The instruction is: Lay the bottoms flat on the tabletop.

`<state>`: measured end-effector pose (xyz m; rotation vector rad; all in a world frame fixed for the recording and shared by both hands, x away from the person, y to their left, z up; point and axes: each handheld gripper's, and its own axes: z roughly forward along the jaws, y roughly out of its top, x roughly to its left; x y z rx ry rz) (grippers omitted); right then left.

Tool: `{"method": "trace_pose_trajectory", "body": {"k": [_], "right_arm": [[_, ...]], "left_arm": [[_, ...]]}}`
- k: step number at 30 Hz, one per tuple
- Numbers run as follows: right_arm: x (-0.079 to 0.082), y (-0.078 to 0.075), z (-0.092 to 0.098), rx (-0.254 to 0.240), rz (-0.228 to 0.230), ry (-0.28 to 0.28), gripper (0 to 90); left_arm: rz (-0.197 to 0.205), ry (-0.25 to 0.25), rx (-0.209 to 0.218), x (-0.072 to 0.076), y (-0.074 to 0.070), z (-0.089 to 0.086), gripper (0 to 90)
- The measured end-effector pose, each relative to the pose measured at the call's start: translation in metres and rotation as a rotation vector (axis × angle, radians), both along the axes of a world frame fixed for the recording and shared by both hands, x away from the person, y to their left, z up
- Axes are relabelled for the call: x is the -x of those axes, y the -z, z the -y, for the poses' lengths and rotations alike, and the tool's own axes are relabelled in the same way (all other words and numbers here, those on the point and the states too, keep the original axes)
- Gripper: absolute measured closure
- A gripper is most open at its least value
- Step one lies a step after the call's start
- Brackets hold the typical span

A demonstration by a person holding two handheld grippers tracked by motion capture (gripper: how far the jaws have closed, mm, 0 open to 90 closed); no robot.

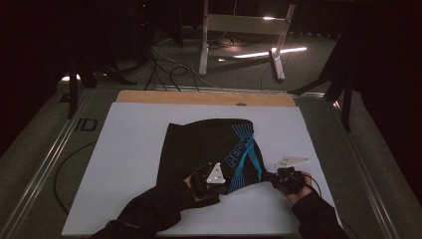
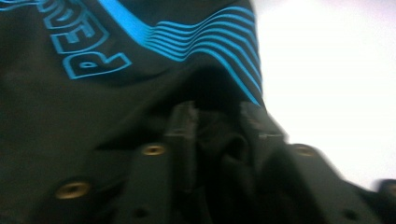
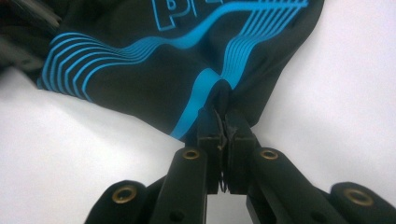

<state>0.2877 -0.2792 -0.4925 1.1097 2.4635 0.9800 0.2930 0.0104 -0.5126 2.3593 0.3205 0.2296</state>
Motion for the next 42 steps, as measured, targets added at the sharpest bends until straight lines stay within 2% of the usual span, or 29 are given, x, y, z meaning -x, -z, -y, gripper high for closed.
{"method": "trace_pose_trajectory", "body": {"k": [2,3,6,7,8,11,12,13,14,15,16,17,19,20,22,24,25,27,28,31,32,33,35,37,40,42], "right_arm": [[0.001,-0.002,0.000,-0.007,0.004,0.000,88.1],[0.002,-0.006,0.000,-0.011,0.014,-0.005,88.1],[0.005,-0.013,-0.001,-0.013,0.032,-0.008,88.2],[0.007,-0.022,0.000,-0.027,0.053,-0.014,88.2],[0.008,-0.027,0.000,-0.041,0.058,-0.015,88.2],[0.012,-0.044,0.003,-0.131,0.050,-0.044,88.2],[0.012,-0.044,0.003,-0.131,0.050,-0.044,88.2],[0.013,-0.055,0.007,-0.221,0.029,-0.062,88.1],[0.014,-0.060,0.008,-0.242,0.027,-0.068,88.1],[0.014,-0.060,0.008,-0.242,0.027,-0.068,88.1],[0.014,-0.065,0.011,-0.241,0.055,-0.053,88.1],[0.012,-0.066,0.012,-0.240,0.056,-0.043,88.1],[0.008,-0.065,0.012,-0.239,0.063,-0.022,88.3],[0.005,-0.064,0.012,-0.245,0.051,-0.025,88.4],[0.003,-0.062,0.012,-0.249,0.046,-0.026,88.5],[0.001,-0.061,0.011,-0.254,0.051,-0.014,88.4],[-0.006,-0.058,0.009,-0.247,0.057,0.005,88.4],[-0.008,-0.057,0.008,-0.241,0.068,0.010,87.7],[-0.013,-0.055,0.005,-0.222,0.080,0.023,87.5],[-0.021,-0.048,-0.001,-0.176,0.072,0.045,87.1],[-0.024,-0.044,-0.002,-0.170,0.059,0.041,85.9],[-0.027,-0.041,-0.003,-0.175,0.053,0.048,84.7],[-0.033,-0.034,-0.005,-0.177,0.029,0.052,80.1],[-0.037,-0.028,-0.005,-0.175,0.012,0.061,75.5],[-0.038,-0.025,-0.005,-0.180,-0.001,0.067,77.7],[-0.036,-0.024,-0.006,-0.168,-0.005,0.055,76.1]], "left_arm": [[-0.005,-0.008,0.007,-0.001,-0.001,0.000,81.9],[-0.022,-0.009,0.028,-0.001,-0.006,-0.002,82.4],[-0.029,-0.002,0.050,-0.002,-0.013,-0.005,83.1],[-0.029,-0.002,0.067,-0.002,-0.024,-0.009,83.1],[-0.048,0.004,0.089,-0.003,-0.029,-0.011,83.1],[-0.093,0.053,0.160,-0.006,-0.046,-0.021,82.8],[-0.093,0.053,0.160,-0.006,-0.046,-0.021,82.6],[-0.100,0.056,0.199,-0.009,-0.054,-0.027,82.5],[-0.103,0.049,0.215,-0.011,-0.057,-0.029,82.5],[-0.103,0.049,0.215,-0.011,-0.057,-0.029,82.4],[-0.096,0.028,0.230,-0.016,-0.059,-0.033,82.0],[-0.082,0.011,0.227,-0.018,-0.060,-0.033,82.0],[-0.091,-0.001,0.240,-0.023,-0.059,-0.034,82.0],[-0.082,-0.012,0.233,-0.025,-0.058,-0.034,82.1],[-0.088,-0.019,0.235,-0.026,-0.057,-0.034,82.1],[-0.102,-0.022,0.238,-0.028,-0.054,-0.033,82.2],[-0.124,-0.027,0.239,-0.030,-0.051,-0.031,82.0],[-0.125,-0.037,0.243,-0.031,-0.049,-0.031,79.7],[-0.118,-0.051,0.229,-0.033,-0.046,-0.030,78.3],[-0.127,-0.053,0.217,-0.035,-0.042,-0.028,74.7],[-0.135,-0.058,0.192,-0.036,-0.037,-0.026,71.8],[-0.135,-0.058,0.192,-0.036,-0.037,-0.026,70.7],[-0.149,-0.064,0.161,-0.037,-0.027,-0.023,68.5],[-0.143,-0.077,0.136,-0.038,-0.022,-0.022,67.4],[-0.142,-0.085,0.123,-0.040,-0.019,-0.021,66.1],[-0.148,-0.109,0.119,-0.043,-0.017,-0.022,64.5]]}}
